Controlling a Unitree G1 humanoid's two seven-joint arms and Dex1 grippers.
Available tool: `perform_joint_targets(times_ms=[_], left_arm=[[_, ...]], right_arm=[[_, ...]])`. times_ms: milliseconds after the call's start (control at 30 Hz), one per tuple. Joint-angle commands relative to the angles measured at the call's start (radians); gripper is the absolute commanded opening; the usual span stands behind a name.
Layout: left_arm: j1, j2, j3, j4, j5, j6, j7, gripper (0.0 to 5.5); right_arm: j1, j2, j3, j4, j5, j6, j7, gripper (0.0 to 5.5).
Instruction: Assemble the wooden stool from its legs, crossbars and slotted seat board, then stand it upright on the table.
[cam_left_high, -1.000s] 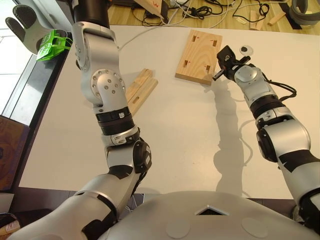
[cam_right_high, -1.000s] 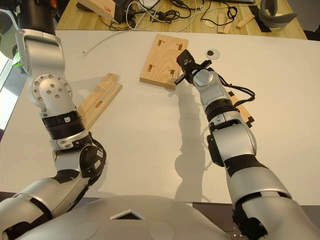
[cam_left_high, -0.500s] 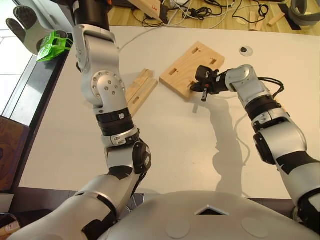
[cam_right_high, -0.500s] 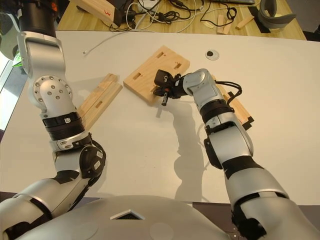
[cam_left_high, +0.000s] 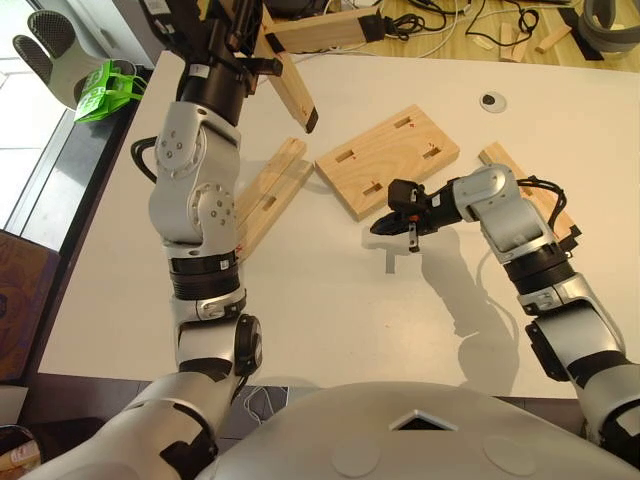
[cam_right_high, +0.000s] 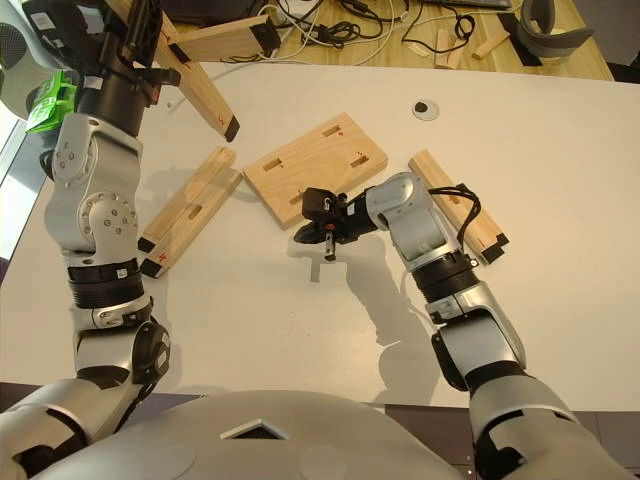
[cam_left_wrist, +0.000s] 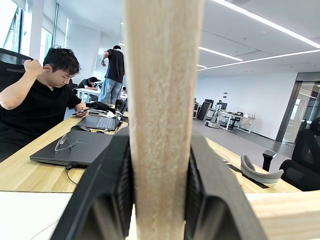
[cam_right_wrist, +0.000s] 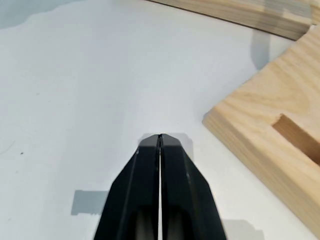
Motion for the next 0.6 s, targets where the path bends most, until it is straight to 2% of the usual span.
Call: perform_joint_targets(times_ms=[33, 233, 433, 600], left_arm=[[-0.011, -0.052, 0.01, 0.037, -0.028, -0.061, -0.032, 1.04], [-0.029, -0.124, -0.078, 0.224, 0.015, -0.192, -0.172, 1.04], [-0.076, -0.1, -0.1, 0.437, 0.125, -0.381, -0.247, 1.03], [-0.115, -0.101, -0.12, 0.555, 0.187, -0.515, -0.294, 1.03]], right_arm=[[0.032, -0.078, -0.004, -0.103, 0.035, 0.041, 0.033, 0.0], [0.056, -0.115, -0.059, -0.196, 0.123, 0.125, 0.015, 0.0], [0.122, -0.178, -0.159, -0.35, 0.294, 0.261, 0.014, 0.0], [0.156, -0.19, -0.158, -0.381, 0.335, 0.289, -0.034, 0.0]])
